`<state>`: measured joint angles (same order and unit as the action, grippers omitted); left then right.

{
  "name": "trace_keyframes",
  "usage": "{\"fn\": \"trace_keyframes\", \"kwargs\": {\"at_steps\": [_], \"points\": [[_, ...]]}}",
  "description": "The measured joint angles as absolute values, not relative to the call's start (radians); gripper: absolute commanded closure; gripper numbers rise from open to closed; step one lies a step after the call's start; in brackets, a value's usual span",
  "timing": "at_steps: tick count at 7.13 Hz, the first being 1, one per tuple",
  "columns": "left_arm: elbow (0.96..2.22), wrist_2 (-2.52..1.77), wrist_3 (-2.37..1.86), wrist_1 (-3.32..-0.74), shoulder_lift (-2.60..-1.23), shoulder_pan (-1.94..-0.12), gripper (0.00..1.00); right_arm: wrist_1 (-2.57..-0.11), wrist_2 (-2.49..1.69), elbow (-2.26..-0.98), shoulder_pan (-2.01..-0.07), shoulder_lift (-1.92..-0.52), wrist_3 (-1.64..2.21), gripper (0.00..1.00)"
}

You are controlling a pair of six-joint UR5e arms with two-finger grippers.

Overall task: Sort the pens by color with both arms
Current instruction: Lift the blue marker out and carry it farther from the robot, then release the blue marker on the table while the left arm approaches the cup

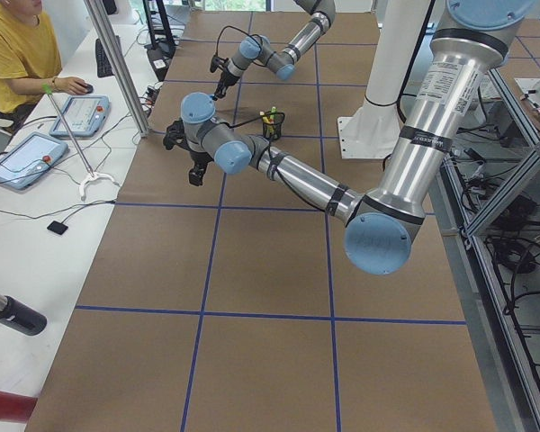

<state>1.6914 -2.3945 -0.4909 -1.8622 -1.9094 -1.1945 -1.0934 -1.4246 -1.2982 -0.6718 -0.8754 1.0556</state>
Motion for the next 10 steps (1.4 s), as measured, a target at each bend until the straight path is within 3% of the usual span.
{"fn": "trace_keyframes", "kwargs": {"at_steps": [3, 6, 10], "points": [[1.699, -2.395, -0.527, -1.861, -1.919, -1.19, 0.0, -1.091, -1.453, -1.301, -0.676, -0.873, 1.063, 0.01], [1.697, -2.392, -0.789, -1.848, -2.02, -1.108, 0.0, -1.112, -1.722, -1.308, -0.761, -0.873, 1.065, 0.01], [1.663, -2.371, -1.011, -1.842, -2.171, -0.919, 0.0, -1.357, -2.043, -1.388, -0.889, -0.905, 0.962, 0.0]]}}
